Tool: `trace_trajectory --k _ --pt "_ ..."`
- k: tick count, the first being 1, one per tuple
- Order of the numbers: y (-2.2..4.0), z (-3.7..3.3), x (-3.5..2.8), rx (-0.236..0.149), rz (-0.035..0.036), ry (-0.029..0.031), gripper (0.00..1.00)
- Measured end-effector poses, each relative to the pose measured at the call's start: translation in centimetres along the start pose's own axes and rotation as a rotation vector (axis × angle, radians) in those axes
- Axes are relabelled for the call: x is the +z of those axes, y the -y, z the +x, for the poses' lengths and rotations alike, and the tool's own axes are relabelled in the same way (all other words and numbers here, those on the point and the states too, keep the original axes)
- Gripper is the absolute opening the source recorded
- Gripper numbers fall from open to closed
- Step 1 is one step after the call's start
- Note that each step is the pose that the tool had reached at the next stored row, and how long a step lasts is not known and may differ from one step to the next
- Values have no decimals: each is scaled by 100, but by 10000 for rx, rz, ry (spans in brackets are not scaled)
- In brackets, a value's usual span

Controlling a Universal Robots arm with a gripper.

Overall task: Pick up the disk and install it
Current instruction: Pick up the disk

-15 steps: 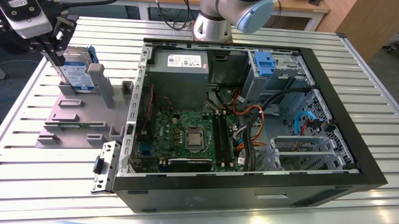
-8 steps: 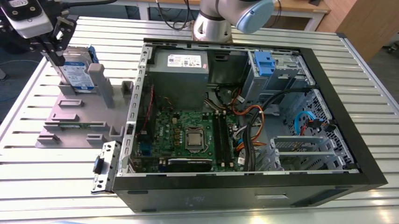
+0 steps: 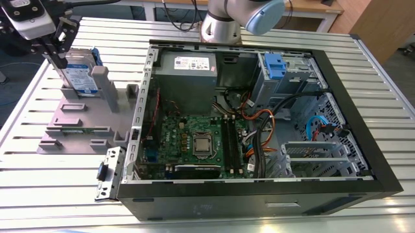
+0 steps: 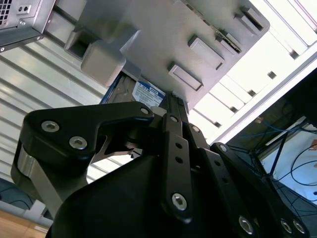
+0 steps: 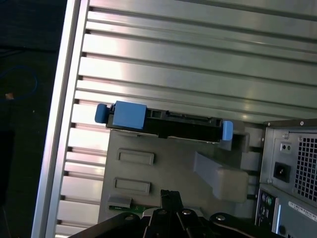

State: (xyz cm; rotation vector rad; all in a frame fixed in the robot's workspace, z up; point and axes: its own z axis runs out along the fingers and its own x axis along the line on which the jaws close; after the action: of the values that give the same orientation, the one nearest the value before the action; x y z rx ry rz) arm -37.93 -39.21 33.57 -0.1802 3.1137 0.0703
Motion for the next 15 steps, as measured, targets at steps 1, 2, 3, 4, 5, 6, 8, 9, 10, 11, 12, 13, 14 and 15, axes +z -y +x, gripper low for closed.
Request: trace_trajectory --k 1,2,3,4,5,6,8,9,10,11,12,13,14,15 --pt "0 0 0 -17 -1 -1 11" --pt "0 0 0 -32 0 -2 11" --pt "0 0 0 -47 -1 -2 11" --pt "0 0 0 -62 0 -2 11" --pt "0 0 0 -76 0 -3 11" --pt "0 0 0 -91 0 -4 11" --pt "0 0 0 -119 2 -5 11" --pt "0 0 0 -135 3 -6 11" --pt "0 0 0 -149 4 -7 11" --pt "0 0 0 -162 5 -8 11" --pt "0 0 0 -176 6 -8 11" --pt "0 0 0 -189 7 -10 11" --pt "0 0 0 -202 8 -10 11" --pt "0 0 0 -217 8 -11 11"
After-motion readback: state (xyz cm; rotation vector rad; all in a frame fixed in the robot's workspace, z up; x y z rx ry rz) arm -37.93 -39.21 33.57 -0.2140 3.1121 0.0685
